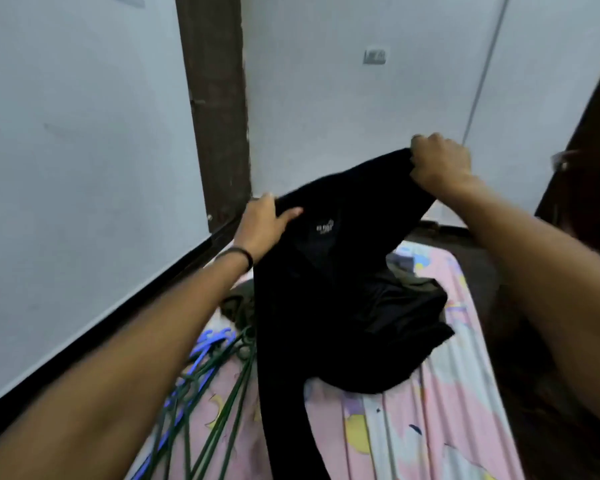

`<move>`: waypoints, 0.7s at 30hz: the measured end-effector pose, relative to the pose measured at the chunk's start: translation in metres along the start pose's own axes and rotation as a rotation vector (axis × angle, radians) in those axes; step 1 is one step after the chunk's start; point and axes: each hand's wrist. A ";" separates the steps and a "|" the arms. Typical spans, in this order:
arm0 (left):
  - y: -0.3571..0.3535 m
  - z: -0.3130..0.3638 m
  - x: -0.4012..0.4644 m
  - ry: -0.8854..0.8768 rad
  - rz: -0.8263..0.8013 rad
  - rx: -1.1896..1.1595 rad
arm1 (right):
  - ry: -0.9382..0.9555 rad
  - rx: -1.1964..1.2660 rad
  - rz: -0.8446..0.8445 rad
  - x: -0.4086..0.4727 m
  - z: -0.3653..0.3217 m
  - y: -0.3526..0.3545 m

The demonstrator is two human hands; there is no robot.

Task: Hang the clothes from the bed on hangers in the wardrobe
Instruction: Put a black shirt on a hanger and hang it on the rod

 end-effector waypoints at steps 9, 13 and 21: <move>0.171 0.220 0.001 -0.361 0.532 0.442 | -0.217 0.213 0.374 -0.082 0.096 0.237; 0.205 0.262 -0.011 -0.205 0.459 0.448 | -0.222 0.247 0.491 -0.123 0.107 0.290; 0.195 0.267 -0.053 -0.276 0.021 0.579 | -0.278 0.230 0.646 -0.186 0.130 0.333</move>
Point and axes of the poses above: each hand's wrist, its own x-axis towards the middle knuckle, its own y-axis out of the back of the hand, z = x × y, and after that the axes turned 15 degrees about -z, right-handed
